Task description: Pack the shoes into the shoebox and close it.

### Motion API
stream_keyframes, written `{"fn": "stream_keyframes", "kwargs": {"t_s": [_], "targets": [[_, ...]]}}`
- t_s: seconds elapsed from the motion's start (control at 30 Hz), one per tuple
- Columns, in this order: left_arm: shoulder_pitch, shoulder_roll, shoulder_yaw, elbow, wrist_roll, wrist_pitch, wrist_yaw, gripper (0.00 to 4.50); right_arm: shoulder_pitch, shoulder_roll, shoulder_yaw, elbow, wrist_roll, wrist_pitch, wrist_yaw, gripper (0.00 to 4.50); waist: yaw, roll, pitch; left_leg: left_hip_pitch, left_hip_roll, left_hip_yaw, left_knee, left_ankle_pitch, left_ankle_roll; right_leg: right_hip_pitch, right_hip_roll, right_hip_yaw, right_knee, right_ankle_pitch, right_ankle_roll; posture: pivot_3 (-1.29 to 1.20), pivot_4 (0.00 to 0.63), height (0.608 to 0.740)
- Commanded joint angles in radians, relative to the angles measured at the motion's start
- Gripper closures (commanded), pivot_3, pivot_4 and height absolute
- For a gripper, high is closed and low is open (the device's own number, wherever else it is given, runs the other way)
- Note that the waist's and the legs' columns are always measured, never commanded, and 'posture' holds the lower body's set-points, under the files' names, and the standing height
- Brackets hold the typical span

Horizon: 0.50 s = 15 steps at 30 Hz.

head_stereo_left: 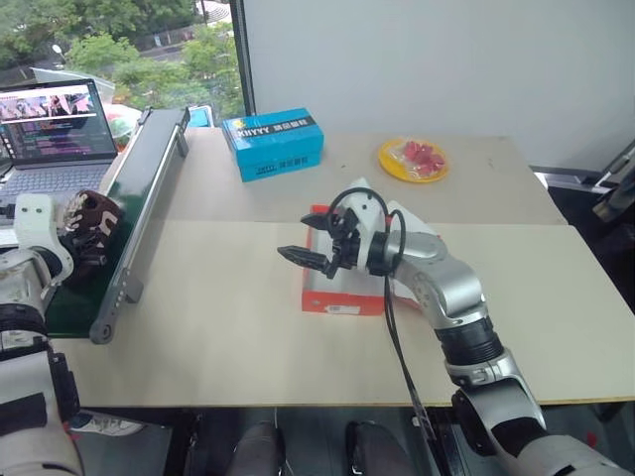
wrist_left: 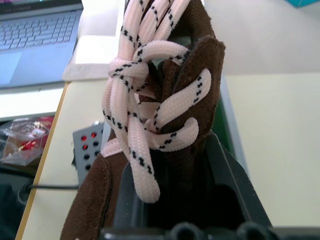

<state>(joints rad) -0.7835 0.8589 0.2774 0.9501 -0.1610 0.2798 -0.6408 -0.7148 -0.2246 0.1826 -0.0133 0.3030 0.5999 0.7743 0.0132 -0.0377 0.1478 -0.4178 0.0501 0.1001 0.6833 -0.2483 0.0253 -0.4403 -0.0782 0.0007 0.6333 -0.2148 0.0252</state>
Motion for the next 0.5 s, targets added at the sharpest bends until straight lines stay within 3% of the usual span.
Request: {"fn": "stream_keyframes", "kwargs": {"t_s": [0.03,0.1,0.23,0.33,0.5], "targets": [[0.018,-0.07,0.011,-0.364,-0.093,0.136,0.01,4.05,-0.026,0.02,-0.068,-0.056,0.074,0.039,-0.026,0.0,0.0,0.0,0.0,-0.002,0.0,-0.001,0.001,0.0,0.0,0.0,0.0,0.0,0.0,0.0,0.0,0.0,0.15,0.74],[0.047,-0.123,0.024,-0.534,-0.141,0.232,0.042,4.05,-0.039,0.042,-0.112,-0.062,0.124,0.076,-0.053,0.0,-0.005,-0.001,0.0,-0.005,0.0,-0.005,0.004,0.001,-0.001,-0.001,0.0,-0.003,0.0,0.0,0.001,0.0,0.15,0.74],[0.072,-0.308,-0.027,-0.91,-0.253,0.439,0.148,4.05,-0.139,0.176,-0.377,-0.027,0.413,0.238,-0.244,0.0,-0.012,-0.001,0.0,-0.006,0.0,-0.008,0.004,0.001,-0.001,-0.001,0.0,-0.003,0.0,0.001,0.001,0.0,0.15,0.74],[0.083,-0.403,-0.07,-1.049,-0.29,0.525,0.201,4.05,-0.2,0.207,-0.53,0.02,0.584,0.333,-0.368,0.0,-0.018,-0.001,0.0,-0.005,0.0,-0.009,0.004,0.001,-0.001,-0.001,0.001,-0.003,0.002,0.001,0.0,0.0,0.15,0.74],[0.055,-0.547,-0.114,-1.162,-0.363,0.568,0.243,4.05,-0.221,0.178,-0.611,0.066,0.679,0.426,-0.517,0.0,-0.025,-0.001,0.0,-0.004,0.0,-0.012,0.004,0.0,-0.001,0.0,0.0,-0.003,0.002,0.001,0.0,0.0,0.15,0.74]]}}
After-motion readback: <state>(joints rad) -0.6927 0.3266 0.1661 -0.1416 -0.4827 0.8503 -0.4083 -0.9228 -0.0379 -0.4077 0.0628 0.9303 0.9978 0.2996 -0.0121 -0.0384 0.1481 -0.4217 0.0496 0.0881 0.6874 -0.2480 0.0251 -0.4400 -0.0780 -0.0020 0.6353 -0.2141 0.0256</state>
